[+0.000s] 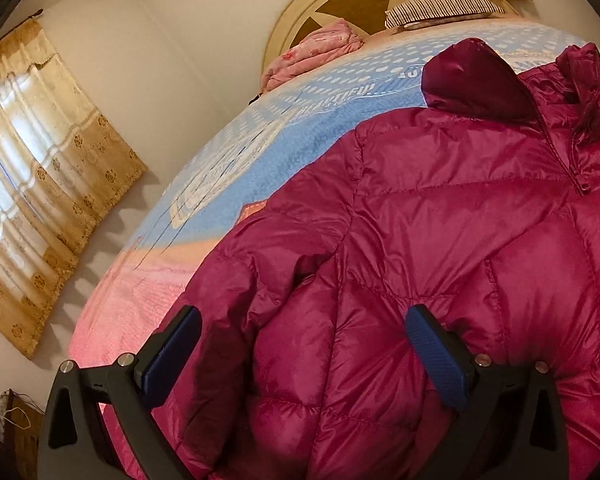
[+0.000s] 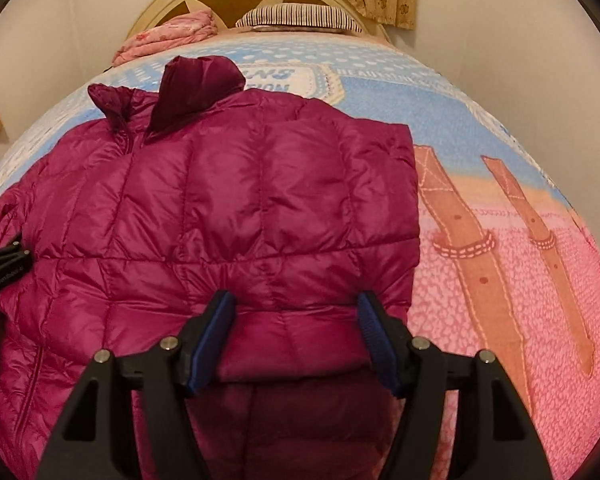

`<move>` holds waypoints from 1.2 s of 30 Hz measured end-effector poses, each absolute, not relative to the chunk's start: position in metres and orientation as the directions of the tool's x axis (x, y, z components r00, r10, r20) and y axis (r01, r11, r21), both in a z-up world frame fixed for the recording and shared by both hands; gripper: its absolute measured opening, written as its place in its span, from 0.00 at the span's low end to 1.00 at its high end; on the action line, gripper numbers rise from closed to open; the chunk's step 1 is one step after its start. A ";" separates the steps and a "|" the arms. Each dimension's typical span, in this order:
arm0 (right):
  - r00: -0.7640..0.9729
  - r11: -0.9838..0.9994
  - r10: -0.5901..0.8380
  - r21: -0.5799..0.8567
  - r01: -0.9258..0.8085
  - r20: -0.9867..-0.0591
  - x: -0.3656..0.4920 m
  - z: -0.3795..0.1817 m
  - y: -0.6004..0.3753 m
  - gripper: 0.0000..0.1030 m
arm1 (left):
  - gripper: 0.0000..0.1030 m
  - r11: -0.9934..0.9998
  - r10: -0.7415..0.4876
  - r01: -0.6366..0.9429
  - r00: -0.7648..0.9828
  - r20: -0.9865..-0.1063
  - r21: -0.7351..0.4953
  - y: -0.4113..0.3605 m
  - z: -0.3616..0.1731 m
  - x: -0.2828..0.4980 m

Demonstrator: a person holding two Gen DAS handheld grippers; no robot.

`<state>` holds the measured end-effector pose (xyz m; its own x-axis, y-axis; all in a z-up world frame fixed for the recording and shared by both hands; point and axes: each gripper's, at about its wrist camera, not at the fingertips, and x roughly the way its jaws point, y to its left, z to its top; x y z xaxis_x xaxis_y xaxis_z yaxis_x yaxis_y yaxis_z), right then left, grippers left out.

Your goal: Fold large clothes

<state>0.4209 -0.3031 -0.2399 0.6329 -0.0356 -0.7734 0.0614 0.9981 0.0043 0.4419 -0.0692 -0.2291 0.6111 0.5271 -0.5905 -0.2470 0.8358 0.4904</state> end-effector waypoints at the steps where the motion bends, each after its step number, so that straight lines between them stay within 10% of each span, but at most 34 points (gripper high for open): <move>1: 0.635 0.998 -0.039 0.002 0.064 -0.772 0.420 -0.240 -0.305 0.66 | 0.99 0.836 0.527 -0.247 0.611 -0.590 0.490 -0.070 -0.230 0.442; 30: 0.623 0.996 -0.093 -0.074 0.055 -0.776 0.422 -0.238 -0.296 0.71 | 0.99 0.888 0.437 -0.165 0.595 -0.675 0.429 -0.057 -0.213 0.445; 36: 0.651 0.997 -0.058 -0.006 0.081 -0.756 0.380 -0.203 -0.309 0.94 | 0.99 0.914 0.388 -0.196 0.683 -0.619 0.356 0.020 -0.150 0.382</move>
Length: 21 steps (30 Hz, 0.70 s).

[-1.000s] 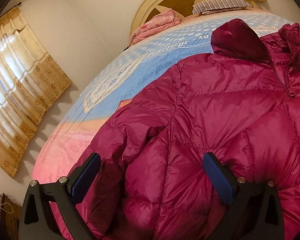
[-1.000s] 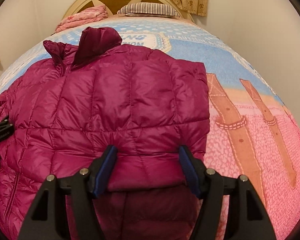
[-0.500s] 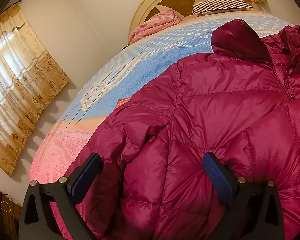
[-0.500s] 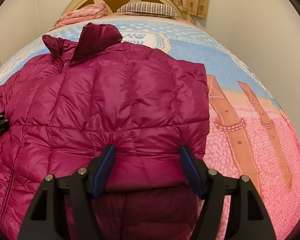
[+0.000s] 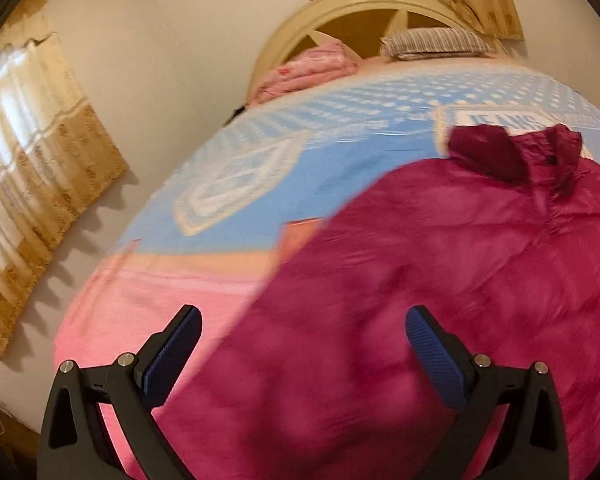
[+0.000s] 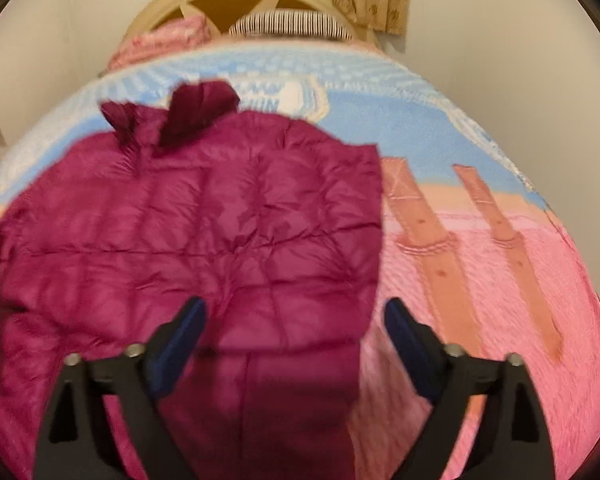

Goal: Fold large clothes
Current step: 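Grasp the other jacket sleeve with the left tool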

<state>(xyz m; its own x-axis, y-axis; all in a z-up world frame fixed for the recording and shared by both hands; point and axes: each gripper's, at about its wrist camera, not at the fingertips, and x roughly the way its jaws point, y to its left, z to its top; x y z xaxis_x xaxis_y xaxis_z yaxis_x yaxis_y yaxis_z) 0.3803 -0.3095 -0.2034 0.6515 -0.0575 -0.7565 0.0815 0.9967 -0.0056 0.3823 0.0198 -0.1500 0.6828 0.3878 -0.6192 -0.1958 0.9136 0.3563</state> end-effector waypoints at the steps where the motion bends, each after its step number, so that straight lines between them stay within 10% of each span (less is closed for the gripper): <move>1: 0.663 0.997 -0.056 -0.008 0.076 -0.746 0.366 -0.199 -0.308 0.94 | 0.99 0.910 0.399 -0.209 0.676 -0.620 0.358 0.040 -0.149 0.369; 17: 0.719 0.997 0.083 0.065 -0.052 -0.690 0.263 -0.194 -0.253 0.94 | 0.99 0.923 0.350 -0.337 0.545 -0.762 0.183 0.173 -0.211 0.246; 21: 0.747 0.998 0.062 0.047 -0.041 -0.661 0.252 -0.184 -0.253 0.94 | 0.49 0.937 0.304 -0.316 0.537 -0.787 0.146 0.168 -0.218 0.254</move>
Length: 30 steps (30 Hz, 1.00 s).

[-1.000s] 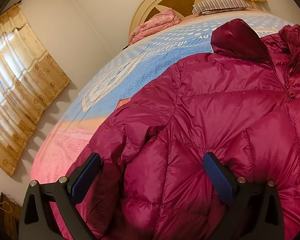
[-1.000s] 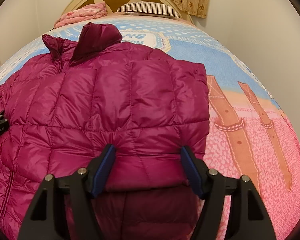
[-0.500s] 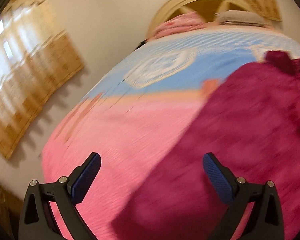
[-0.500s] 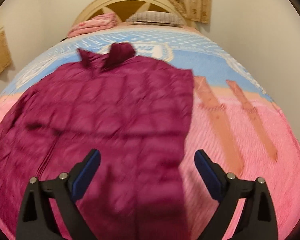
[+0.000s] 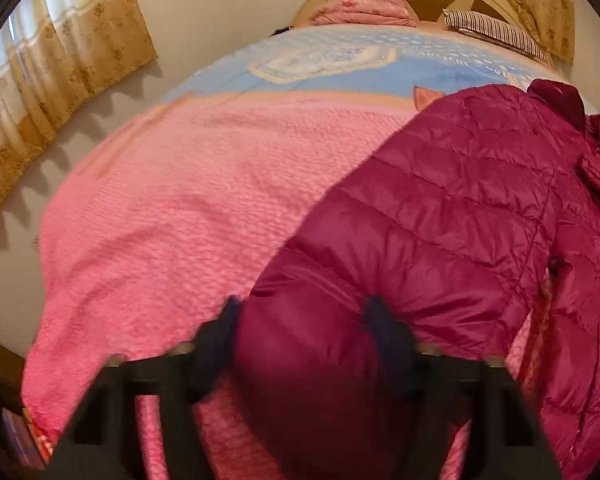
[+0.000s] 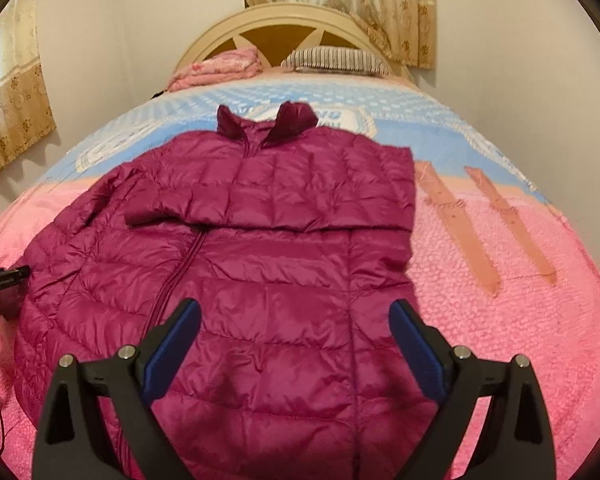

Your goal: Fold large clothes

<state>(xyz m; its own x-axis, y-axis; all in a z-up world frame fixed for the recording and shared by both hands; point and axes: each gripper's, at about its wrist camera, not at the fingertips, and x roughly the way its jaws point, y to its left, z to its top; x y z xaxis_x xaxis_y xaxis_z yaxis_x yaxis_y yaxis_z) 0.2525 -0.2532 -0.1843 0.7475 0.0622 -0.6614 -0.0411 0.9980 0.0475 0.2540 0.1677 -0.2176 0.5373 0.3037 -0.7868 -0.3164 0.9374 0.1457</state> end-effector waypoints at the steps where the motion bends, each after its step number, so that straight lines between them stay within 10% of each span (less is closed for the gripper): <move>1: 0.753 0.998 0.056 0.046 -0.034 -0.656 0.251 -0.182 -0.255 0.94 | 0.35 0.937 0.309 -0.313 0.544 -0.780 0.153 0.165 -0.214 0.253; 2: 0.758 0.999 0.052 0.047 -0.028 -0.650 0.250 -0.181 -0.258 0.94 | 0.22 0.938 0.313 -0.306 0.550 -0.775 0.162 0.164 -0.210 0.255; 15: 0.803 0.987 0.027 0.142 0.072 -0.596 0.248 -0.174 -0.303 0.94 | 0.16 0.861 0.489 -0.341 0.760 -0.428 0.379 0.113 -0.078 0.257; 26: 0.806 0.975 -0.027 0.161 0.151 -0.591 0.251 -0.173 -0.348 0.94 | 0.16 0.929 0.240 -0.068 0.859 -0.453 0.363 -0.050 -0.078 0.304; 29: 0.803 0.970 -0.062 0.155 0.190 -0.593 0.258 -0.171 -0.365 0.94 | 0.26 0.949 0.126 0.038 0.864 -0.487 0.313 -0.099 -0.090 0.311; 30: 0.799 0.967 -0.074 0.152 0.203 -0.596 0.262 -0.171 -0.371 0.94 | 0.43 0.947 0.102 0.069 0.861 -0.499 0.313 -0.114 -0.093 0.312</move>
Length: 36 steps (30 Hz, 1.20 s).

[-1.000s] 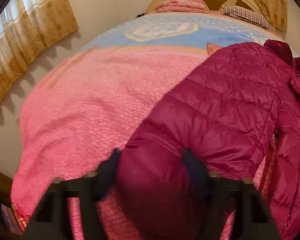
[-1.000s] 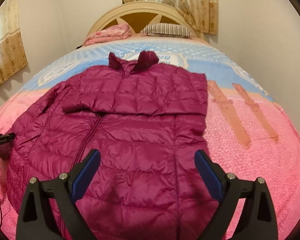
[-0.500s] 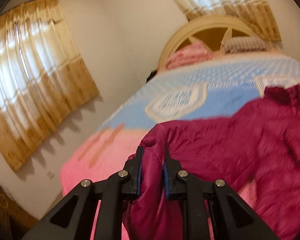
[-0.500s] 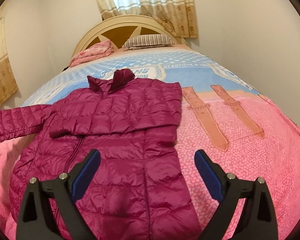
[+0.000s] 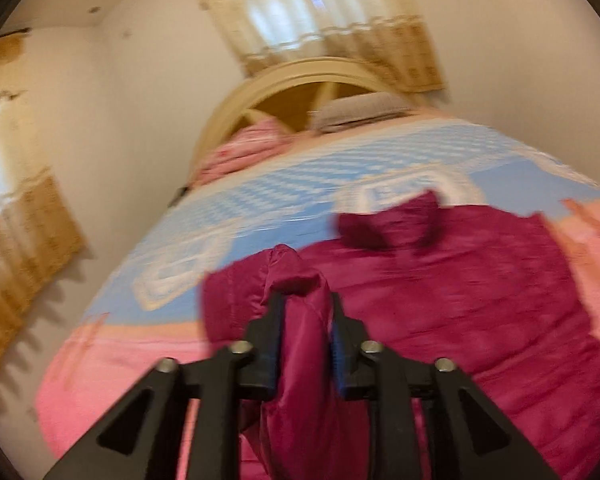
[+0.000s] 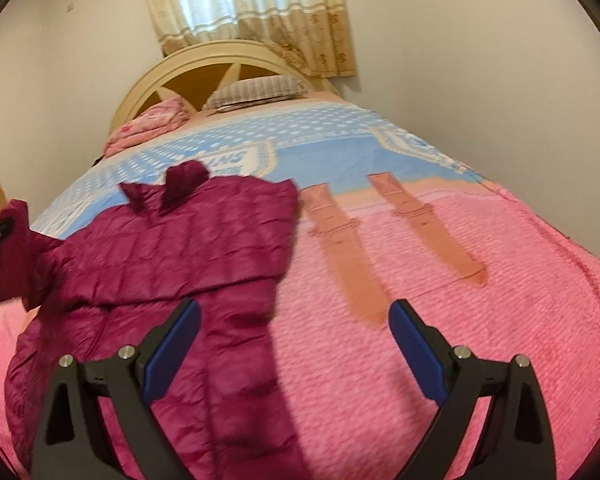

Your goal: Fold large clothes

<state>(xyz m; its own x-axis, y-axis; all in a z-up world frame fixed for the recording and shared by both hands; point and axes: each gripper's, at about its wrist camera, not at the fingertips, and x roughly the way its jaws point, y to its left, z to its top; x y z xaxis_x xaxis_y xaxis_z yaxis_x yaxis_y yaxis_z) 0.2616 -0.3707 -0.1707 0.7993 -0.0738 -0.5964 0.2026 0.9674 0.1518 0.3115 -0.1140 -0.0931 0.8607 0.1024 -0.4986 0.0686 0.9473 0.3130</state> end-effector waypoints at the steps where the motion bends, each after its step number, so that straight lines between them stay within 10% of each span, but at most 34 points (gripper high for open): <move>1: 0.796 0.966 -0.080 0.150 0.210 -0.600 0.264 -0.171 -0.375 0.94 | 0.54 0.944 0.090 0.090 0.855 -0.510 0.316 -0.129 -0.097 0.313; 3: 0.787 0.963 -0.092 0.146 0.226 -0.609 0.270 -0.173 -0.382 0.94 | 0.85 0.942 0.070 0.108 0.863 -0.500 0.318 -0.150 -0.100 0.310; 10: 0.778 0.960 -0.086 0.158 0.233 -0.622 0.280 -0.174 -0.388 0.94 | 0.88 0.956 0.072 0.077 0.875 -0.479 0.285 -0.133 -0.098 0.308; 23: 0.734 0.962 0.234 0.264 -0.078 -0.638 0.342 -0.170 -0.259 0.93 | 0.88 0.889 0.458 -0.328 0.660 -0.595 0.319 0.039 -0.163 0.355; 26: 0.661 0.957 0.283 0.253 -0.143 -0.696 0.366 -0.188 -0.224 0.76 | 0.88 0.887 0.462 -0.337 0.632 -0.623 0.316 0.054 -0.180 0.355; 28: 0.599 0.953 0.300 0.253 -0.165 -0.742 0.381 -0.204 -0.209 0.40 | 0.88 0.890 0.456 -0.337 0.620 -0.639 0.307 0.062 -0.188 0.355; 31: 0.617 0.960 0.277 0.234 -0.152 -0.737 0.383 -0.202 -0.211 0.20 | 0.88 0.890 0.454 -0.348 0.609 -0.650 0.296 0.070 -0.193 0.356; 36: 0.667 0.983 0.178 0.161 -0.088 -0.724 0.382 -0.182 -0.235 0.16 | 0.88 0.894 0.442 -0.354 0.591 -0.675 0.275 0.084 -0.198 0.364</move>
<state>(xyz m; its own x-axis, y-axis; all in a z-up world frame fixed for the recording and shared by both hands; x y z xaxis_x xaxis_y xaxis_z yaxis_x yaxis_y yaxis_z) 0.3818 -0.2353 -0.1821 0.6668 0.1780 -0.7237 -0.0880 0.9831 0.1607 0.3644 0.0836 -0.1980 0.5911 0.4417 -0.6749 -0.3544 0.8939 0.2746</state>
